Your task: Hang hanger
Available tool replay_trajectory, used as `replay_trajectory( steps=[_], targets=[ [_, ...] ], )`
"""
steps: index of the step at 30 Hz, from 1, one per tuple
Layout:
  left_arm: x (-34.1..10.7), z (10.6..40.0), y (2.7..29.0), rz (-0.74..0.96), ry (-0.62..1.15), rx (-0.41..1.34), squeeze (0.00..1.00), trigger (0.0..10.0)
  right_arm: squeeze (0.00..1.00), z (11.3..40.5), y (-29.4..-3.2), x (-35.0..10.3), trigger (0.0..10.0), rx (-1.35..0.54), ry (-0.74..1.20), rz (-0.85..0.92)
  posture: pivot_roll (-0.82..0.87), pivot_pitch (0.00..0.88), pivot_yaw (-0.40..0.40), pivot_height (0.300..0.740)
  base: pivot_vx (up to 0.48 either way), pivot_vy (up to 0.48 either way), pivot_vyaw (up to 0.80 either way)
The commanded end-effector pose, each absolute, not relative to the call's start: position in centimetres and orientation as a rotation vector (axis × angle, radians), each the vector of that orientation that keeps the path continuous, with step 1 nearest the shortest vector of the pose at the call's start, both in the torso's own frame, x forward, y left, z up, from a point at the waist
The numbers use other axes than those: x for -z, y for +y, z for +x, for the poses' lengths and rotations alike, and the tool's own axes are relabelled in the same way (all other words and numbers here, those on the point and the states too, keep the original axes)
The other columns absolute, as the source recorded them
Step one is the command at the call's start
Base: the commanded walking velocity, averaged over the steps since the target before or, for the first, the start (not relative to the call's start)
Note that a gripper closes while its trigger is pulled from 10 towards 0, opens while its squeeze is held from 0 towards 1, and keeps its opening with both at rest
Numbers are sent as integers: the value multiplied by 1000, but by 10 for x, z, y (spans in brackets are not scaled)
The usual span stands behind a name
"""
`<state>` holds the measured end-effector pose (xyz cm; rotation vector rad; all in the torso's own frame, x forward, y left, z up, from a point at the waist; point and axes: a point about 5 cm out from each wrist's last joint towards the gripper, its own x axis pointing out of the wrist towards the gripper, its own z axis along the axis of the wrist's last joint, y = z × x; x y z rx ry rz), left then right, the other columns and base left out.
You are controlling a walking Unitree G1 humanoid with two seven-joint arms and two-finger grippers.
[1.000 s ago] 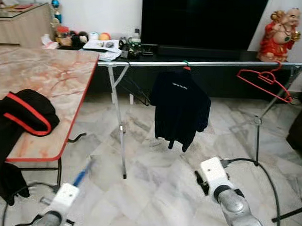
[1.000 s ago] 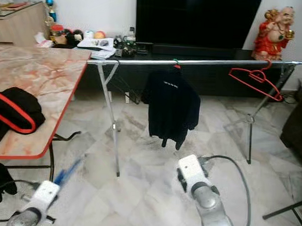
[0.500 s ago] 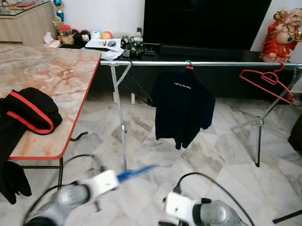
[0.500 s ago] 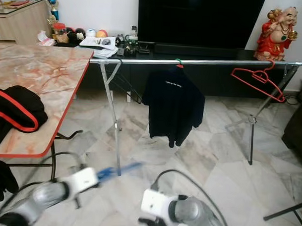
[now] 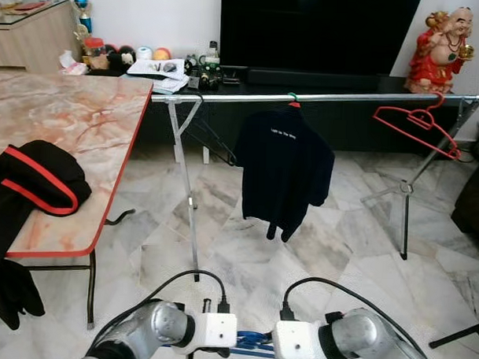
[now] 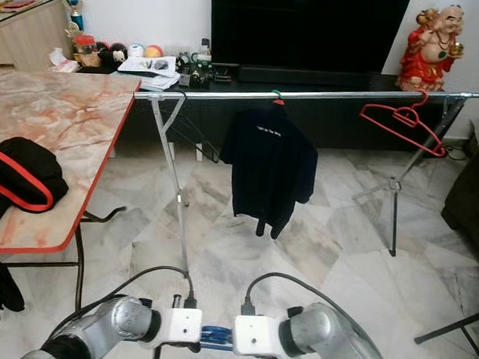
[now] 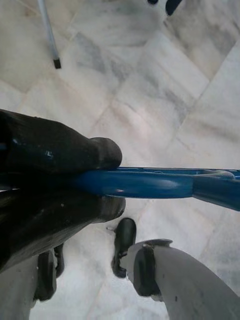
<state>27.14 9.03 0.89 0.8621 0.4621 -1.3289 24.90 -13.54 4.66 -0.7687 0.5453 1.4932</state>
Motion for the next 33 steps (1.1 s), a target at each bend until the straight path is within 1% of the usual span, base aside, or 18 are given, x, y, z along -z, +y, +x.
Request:
replay_trajectory(
  steps=[1,3,8,9,14,18,21,23,24,29,33],
  targets=[
    [-6,271,90,858,508,1337,0,10000,0,251,-129,-46,10000,-1486,491,-774,-64,0,4,740,0,0,0],
    [-6,271,89,856,509,1337,0,10000,0,253,-129,-43,10000,-1468,496,-783,-65,0,6,740,0,0,0],
    [-10,276,85,846,508,1321,0,10000,0,269,-130,-33,10000,-1292,515,-874,-55,0,-1,740,0,0,0],
    [-11,277,85,841,506,1312,0,10000,0,272,-131,-33,10000,-1253,522,-858,-52,0,-2,740,0,0,0],
    [-12,280,88,823,518,1291,0,10000,0,265,-133,-32,10000,-1293,537,-830,-65,0,-6,740,0,0,0],
    [-14,281,88,822,515,1294,0,10000,0,267,-136,-26,10000,-1264,541,-859,-57,0,-11,740,0,0,0],
    [-20,285,86,774,501,1291,0,10000,0,269,-131,-24,10000,-1254,531,-815,-51,0,-12,740,0,0,0],
    [-27,286,83,706,478,1307,0,10000,0,270,-127,-21,10000,-1255,531,-765,-39,0,-12,740,0,0,0],
    [-30,287,81,673,468,1316,0,10000,0,270,-127,-19,10000,-1253,539,-775,-37,0,-13,740,0,0,0],
    [-33,286,82,673,460,1348,0,10000,0,270,-128,-15,10000,-1244,550,-795,-38,0,-10,740,0,0,0],
    [-34,283,83,653,473,1395,0,10000,0,271,-128,-15,10000,-1240,538,-779,-44,0,-6,740,0,0,0]
  ],
)
